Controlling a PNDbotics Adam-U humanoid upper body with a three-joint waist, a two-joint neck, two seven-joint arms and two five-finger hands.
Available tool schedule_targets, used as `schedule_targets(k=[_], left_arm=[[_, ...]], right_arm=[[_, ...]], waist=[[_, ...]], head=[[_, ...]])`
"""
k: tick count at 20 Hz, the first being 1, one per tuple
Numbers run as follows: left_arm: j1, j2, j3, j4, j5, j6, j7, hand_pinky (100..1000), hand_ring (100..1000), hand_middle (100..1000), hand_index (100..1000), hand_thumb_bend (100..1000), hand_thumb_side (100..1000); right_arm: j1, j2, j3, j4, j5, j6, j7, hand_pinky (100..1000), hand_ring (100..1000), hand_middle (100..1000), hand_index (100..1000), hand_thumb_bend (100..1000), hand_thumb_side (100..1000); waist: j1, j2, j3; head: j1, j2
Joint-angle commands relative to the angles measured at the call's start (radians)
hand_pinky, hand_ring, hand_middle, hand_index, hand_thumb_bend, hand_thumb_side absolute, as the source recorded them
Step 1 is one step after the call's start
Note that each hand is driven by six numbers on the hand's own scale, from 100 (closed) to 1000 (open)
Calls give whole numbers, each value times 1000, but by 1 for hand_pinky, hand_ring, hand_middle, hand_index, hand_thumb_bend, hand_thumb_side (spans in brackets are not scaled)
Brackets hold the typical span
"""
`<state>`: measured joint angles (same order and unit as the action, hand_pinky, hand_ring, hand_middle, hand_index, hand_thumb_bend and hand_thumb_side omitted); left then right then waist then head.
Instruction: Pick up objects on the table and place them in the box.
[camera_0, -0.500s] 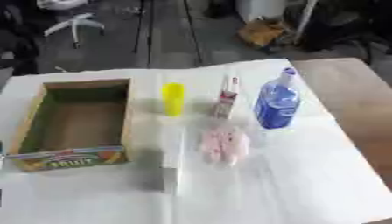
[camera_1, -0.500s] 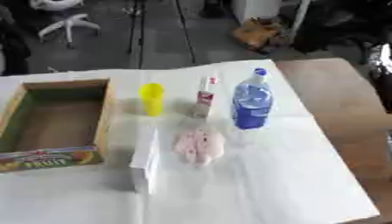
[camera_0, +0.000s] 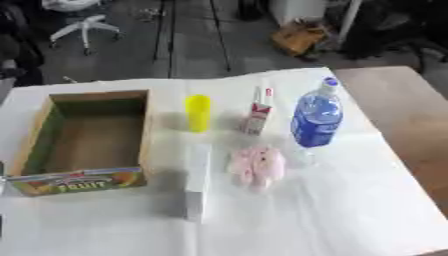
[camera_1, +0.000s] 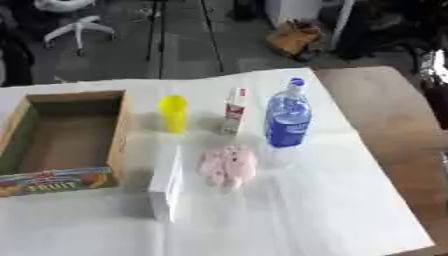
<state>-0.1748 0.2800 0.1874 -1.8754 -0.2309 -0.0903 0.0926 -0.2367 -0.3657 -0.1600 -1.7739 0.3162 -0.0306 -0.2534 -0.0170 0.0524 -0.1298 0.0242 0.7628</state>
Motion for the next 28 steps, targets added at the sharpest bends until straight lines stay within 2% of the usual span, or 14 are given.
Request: schedule_targets(k=[1,10,16,17,18,19,20,21,28], left_arm=[[-8,6,-1,-21,-4,3,0,708,812,724,826,578,964],[-7,4,-1,-21,-6,5,2,708,812,724,825,573,963],[-6,3,-3,-20,-7,8,-2,710,813,725,827,563,964],[-6,3,-4,-20,-7,8,-3,713,815,727,828,551,965],[-6,4,-5,-19,-6,8,-5,713,815,727,828,551,965],[-6,4,-5,-19,-6,9,-7,713,815,727,828,551,966],[-6,5,-5,-18,-6,10,-8,713,815,727,828,551,966],[-5,5,-6,-18,-7,12,-9,713,815,727,828,547,966],[-4,3,-7,-16,-11,21,-12,713,815,726,828,547,968]], right_arm=[[-13,-19,-6,-16,4,0,2,647,737,807,823,199,743],[-16,-22,-5,-15,11,10,1,645,735,805,823,228,737],[-54,-39,11,16,38,67,12,643,724,802,825,253,720],[-63,-44,16,24,41,76,16,643,722,802,825,296,706],[-77,-52,23,36,45,85,22,644,722,802,826,302,705],[-89,-59,30,47,49,92,28,649,725,804,827,356,701],[-101,-66,37,58,55,97,34,649,725,804,827,356,701],[-112,-72,43,69,62,101,39,654,730,807,828,433,691],[-174,-96,80,129,153,115,88,680,753,824,839,526,680]], waist=[[1,-8,-1],[0,-9,0],[-1,-10,2],[-1,-10,3],[-1,-10,4],[-2,-11,5],[-2,-11,5],[-2,-11,6],[-4,-12,11]], head=[[-4,7],[-14,7],[-21,7],[-21,7],[-21,7],[-21,7],[-21,7],[-21,7],[-31,7]])
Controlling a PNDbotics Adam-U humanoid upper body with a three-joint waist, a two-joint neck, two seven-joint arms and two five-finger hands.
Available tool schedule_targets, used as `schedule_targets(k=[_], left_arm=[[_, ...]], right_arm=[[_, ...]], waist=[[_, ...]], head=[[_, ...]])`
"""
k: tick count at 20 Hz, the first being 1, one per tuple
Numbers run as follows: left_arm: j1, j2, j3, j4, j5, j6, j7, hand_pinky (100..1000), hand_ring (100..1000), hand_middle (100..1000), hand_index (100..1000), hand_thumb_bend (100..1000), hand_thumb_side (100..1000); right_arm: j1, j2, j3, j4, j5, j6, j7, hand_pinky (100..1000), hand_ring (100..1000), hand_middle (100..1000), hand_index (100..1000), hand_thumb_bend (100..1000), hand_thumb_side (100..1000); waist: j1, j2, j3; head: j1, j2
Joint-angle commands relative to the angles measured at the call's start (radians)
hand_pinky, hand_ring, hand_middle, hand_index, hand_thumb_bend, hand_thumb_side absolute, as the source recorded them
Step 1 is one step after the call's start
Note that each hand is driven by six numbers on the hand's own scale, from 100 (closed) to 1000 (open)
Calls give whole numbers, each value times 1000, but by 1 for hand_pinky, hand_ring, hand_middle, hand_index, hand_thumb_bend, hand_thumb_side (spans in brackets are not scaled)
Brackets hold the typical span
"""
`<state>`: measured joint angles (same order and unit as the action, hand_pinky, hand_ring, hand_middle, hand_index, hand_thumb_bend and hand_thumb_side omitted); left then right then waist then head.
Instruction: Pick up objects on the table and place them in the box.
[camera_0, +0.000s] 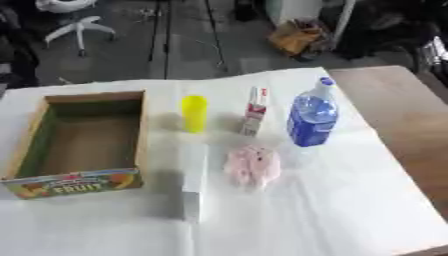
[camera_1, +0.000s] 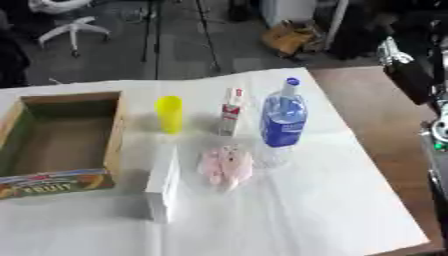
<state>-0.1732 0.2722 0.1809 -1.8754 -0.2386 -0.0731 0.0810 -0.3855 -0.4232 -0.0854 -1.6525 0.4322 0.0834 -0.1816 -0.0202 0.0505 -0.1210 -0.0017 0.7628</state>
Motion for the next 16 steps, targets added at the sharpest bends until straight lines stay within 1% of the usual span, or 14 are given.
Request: schedule_targets(k=[1,3,6,9,16], left_arm=[[-6,10,-1,-16,-4,4,-1,713,815,726,828,546,968],[-6,10,-2,-16,-4,5,-2,715,816,727,828,545,968],[-5,9,-3,-16,-5,8,-5,715,816,727,828,544,969],[-5,9,-4,-16,-6,10,-7,716,816,727,828,544,970],[-5,9,-5,-15,-8,14,-12,718,818,730,830,540,973]], right_arm=[[-31,-39,8,11,50,0,23,685,759,829,841,531,685],[-52,-42,20,21,83,-2,40,701,774,842,846,570,680],[-87,-44,37,37,138,4,62,718,781,846,846,605,672],[-108,-41,48,48,172,13,74,721,784,849,846,612,670],[-147,-30,73,78,215,39,93,724,786,853,849,623,675]], waist=[[-1,-10,2],[-2,-10,4],[-4,-12,7],[-4,-13,9],[-5,-15,15]], head=[[-6,7],[-9,7],[-13,7],[-13,7],[-18,7]])
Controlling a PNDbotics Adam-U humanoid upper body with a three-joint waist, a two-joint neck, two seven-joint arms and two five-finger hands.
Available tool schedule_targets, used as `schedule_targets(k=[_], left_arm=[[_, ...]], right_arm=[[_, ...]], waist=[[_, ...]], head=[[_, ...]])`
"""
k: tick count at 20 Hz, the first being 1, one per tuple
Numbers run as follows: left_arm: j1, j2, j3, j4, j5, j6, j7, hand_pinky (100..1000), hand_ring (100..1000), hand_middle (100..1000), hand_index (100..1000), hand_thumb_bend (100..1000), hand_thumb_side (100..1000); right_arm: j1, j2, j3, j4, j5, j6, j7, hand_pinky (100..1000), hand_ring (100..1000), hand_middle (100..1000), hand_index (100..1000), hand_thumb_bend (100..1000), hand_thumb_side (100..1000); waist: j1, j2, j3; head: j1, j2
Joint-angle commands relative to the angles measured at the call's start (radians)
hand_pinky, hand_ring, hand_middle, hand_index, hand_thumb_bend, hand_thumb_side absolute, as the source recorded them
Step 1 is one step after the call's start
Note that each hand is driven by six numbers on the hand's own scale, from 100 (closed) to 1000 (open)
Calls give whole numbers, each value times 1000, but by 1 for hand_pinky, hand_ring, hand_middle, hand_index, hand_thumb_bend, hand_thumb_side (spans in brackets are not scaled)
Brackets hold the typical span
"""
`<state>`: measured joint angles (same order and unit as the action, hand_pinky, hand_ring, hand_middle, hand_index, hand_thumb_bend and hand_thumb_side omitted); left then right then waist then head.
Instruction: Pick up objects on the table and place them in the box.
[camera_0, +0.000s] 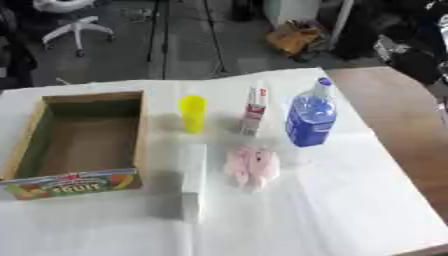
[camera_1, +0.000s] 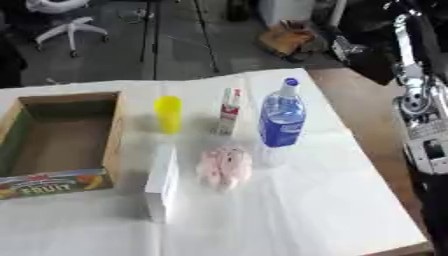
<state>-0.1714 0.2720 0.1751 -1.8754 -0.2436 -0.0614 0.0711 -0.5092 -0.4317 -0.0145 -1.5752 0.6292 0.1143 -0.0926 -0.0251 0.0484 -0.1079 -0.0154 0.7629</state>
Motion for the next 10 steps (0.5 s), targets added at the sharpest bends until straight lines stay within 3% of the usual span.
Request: schedule_targets(k=[1,7,10], left_arm=[[-7,9,0,-15,-3,2,-3,718,818,730,830,540,973],[-6,7,-2,-12,-4,7,-11,720,820,732,832,538,977],[-6,6,-3,-11,-5,10,-18,721,821,734,834,534,982]], right_arm=[[-27,-20,5,5,19,11,6,724,786,853,849,623,675],[-48,-7,26,40,28,22,26,721,789,856,852,642,669],[-55,6,36,73,19,23,55,716,789,864,856,691,610]], waist=[[0,-13,2],[0,-13,4],[1,-13,4]], head=[[-4,7],[-7,7],[-11,7]])
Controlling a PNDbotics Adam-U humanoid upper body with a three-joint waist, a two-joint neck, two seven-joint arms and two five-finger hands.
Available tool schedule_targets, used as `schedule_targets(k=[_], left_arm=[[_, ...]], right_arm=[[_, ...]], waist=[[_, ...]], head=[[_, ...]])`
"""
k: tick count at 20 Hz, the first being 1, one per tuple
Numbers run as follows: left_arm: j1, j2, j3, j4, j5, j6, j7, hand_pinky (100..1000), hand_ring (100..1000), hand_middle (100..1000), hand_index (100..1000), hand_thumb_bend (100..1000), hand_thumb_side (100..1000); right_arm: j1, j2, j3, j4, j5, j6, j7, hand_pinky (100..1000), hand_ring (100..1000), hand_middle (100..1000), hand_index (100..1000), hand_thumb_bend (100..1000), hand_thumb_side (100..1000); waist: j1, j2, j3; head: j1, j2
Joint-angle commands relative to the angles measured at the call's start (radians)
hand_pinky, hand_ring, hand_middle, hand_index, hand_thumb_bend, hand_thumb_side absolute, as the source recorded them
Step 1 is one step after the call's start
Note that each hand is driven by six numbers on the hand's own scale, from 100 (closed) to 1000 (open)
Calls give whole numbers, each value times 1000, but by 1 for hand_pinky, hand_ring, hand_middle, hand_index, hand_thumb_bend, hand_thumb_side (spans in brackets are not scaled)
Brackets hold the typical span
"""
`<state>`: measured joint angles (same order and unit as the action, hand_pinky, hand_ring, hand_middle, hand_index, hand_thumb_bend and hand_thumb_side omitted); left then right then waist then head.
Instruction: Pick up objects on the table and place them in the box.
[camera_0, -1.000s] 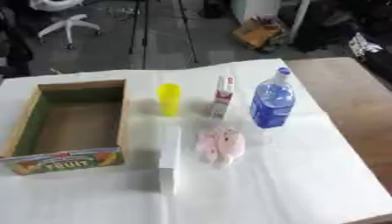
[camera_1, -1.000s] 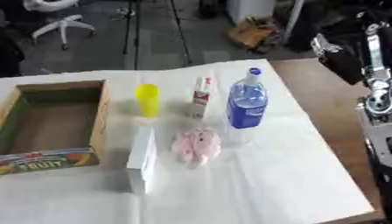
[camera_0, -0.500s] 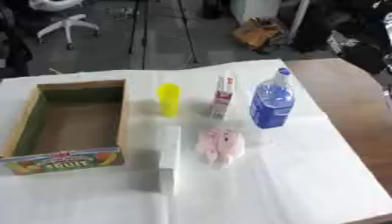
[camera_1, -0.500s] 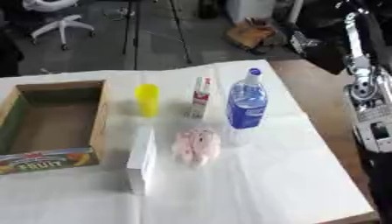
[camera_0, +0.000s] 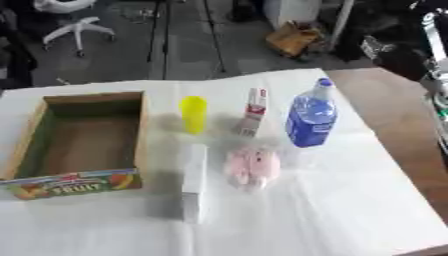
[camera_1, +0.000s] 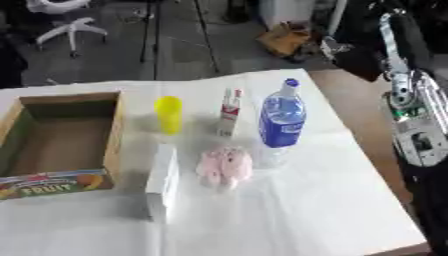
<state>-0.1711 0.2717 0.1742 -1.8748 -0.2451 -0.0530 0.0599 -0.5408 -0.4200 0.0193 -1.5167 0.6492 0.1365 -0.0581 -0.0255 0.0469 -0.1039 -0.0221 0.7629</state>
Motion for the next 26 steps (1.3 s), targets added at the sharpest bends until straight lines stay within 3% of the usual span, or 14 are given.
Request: schedule_targets(k=[1,5,6,8,26], left_arm=[[-6,6,-2,-10,-3,3,-9,721,821,734,834,534,982],[-6,6,-2,-10,-3,5,-13,721,821,734,834,533,982],[-6,6,-3,-10,-3,6,-15,721,822,735,834,530,984],[-5,5,-3,-9,-4,8,-19,721,822,736,835,527,983],[-4,0,-6,-6,-1,16,-39,722,823,738,837,518,993]], right_arm=[[-25,-2,4,26,-9,2,30,716,789,864,856,691,610],[-29,1,3,44,-26,-3,42,716,788,864,856,692,608],[-29,2,9,52,-27,-7,53,732,802,876,862,737,555],[-29,2,19,74,-13,-21,85,738,809,880,863,767,554],[-26,33,39,158,-23,-46,138,730,804,876,863,733,636]], waist=[[2,-11,0],[2,-11,0],[2,-11,0],[2,-10,1],[4,-9,3]], head=[[-5,7],[-6,7],[-7,7],[-10,7],[-21,7]])
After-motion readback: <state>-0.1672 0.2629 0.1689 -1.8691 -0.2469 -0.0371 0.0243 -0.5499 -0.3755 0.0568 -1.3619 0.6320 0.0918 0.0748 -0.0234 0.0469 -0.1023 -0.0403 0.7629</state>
